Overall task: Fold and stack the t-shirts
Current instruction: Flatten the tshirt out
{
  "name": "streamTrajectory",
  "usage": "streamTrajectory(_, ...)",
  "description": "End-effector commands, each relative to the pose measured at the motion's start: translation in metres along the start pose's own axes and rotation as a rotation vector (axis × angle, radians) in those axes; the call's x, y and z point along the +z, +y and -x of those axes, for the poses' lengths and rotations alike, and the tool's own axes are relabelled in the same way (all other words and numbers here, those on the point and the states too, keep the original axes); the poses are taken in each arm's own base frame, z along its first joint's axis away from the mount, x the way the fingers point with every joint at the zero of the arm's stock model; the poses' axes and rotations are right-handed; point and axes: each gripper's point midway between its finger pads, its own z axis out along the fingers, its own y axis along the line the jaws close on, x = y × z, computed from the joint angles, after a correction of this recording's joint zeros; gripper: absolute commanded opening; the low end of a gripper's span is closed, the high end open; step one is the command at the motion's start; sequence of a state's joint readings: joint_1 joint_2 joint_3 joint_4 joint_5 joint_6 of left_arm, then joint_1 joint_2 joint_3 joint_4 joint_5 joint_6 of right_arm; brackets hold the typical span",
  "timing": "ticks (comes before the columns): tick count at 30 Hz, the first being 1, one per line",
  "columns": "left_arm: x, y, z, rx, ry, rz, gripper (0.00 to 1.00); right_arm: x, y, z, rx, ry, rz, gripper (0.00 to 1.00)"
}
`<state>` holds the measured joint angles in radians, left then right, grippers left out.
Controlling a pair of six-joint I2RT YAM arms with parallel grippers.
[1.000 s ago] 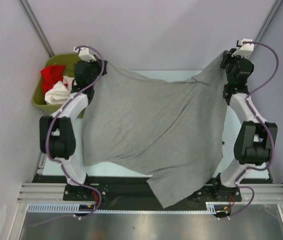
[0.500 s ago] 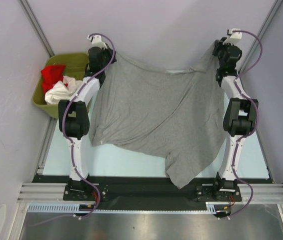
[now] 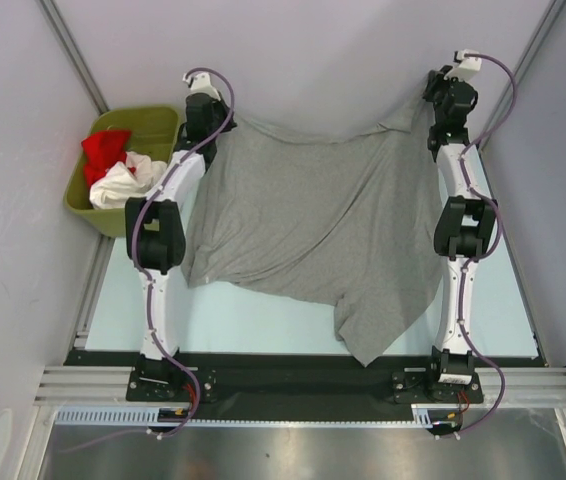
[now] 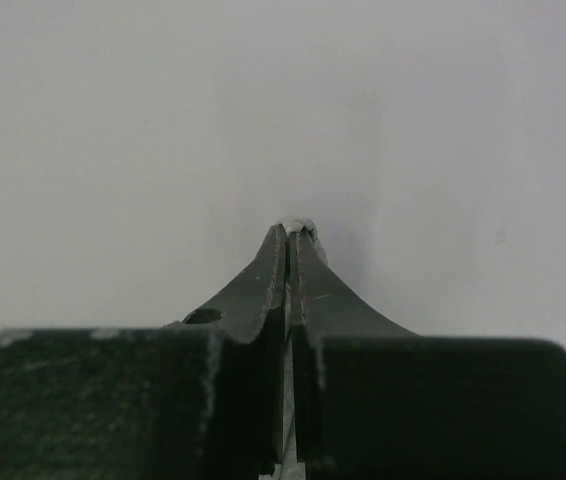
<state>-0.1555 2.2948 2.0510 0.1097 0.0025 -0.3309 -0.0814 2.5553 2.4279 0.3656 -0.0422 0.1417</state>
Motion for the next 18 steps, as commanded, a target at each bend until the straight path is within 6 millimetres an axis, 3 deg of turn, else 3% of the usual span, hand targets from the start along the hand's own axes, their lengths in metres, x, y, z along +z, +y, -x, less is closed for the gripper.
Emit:
streamTrajectory(1, 0.002, -0.011, 0.012, 0.020, -0.028, 0.020, 0.11, 0.008, -0.014, 0.032, 0.044, -0.111, -0.057, 0.00)
streamTrajectory(3, 0.002, -0.005, 0.010, 0.030, -0.010, 0.063, 0.32, 0.009, -0.021, 0.021, 0.070, -0.101, -0.077, 0.00)
streamTrajectory(6, -0.005, 0.002, 0.014, 0.050, 0.031, 0.134, 0.50, 0.005, -0.025, 0.001, 0.087, -0.020, -0.118, 0.00)
streamTrajectory(8, -0.018, 0.009, 0.024, 0.065, 0.051, 0.198, 0.63, -0.001, -0.023, -0.007, 0.106, 0.035, -0.154, 0.23)
streamTrajectory(9, -0.024, 0.008, 0.026, 0.067, 0.064, 0.209, 0.64, -0.002, -0.021, -0.005, 0.119, 0.057, -0.162, 0.26)
streamTrajectory(10, -0.037, 0.004, 0.044, 0.066, 0.050, 0.212, 0.64, -0.009, -0.024, -0.023, 0.135, 0.150, -0.181, 0.30)
streamTrajectory(11, -0.048, 0.008, 0.033, 0.077, 0.103, 0.235, 0.65, -0.014, -0.023, -0.026, 0.153, 0.185, -0.198, 0.37)
streamTrajectory(12, -0.057, 0.006, 0.032, 0.084, 0.120, 0.244, 0.65, -0.018, -0.022, -0.016, 0.164, 0.193, -0.216, 0.47)
streamTrajectory(13, -0.078, -0.003, 0.054, 0.079, 0.097, 0.234, 0.65, -0.034, -0.025, -0.037, 0.175, 0.316, -0.261, 0.60)
streamTrajectory(14, -0.090, 0.005, 0.027, 0.088, 0.181, 0.253, 0.65, -0.042, -0.029, -0.037, 0.196, 0.362, -0.286, 0.61)
streamTrajectory(15, -0.104, 0.002, 0.026, 0.085, 0.202, 0.247, 0.64, -0.050, -0.026, -0.025, 0.245, 0.388, -0.301, 0.63)
streamTrajectory(16, -0.126, -0.007, 0.038, 0.067, 0.197, 0.230, 0.62, -0.072, -0.030, -0.042, 0.265, 0.500, -0.344, 0.67)
streamTrajectory(17, -0.144, -0.001, 0.006, 0.074, 0.292, 0.242, 0.61, -0.084, -0.029, -0.041, 0.320, 0.544, -0.366, 0.68)
streamTrajectory(18, -0.172, 0.001, -0.012, 0.082, 0.354, 0.243, 0.58, -0.112, -0.020, -0.047, 0.339, 0.659, -0.385, 0.72)
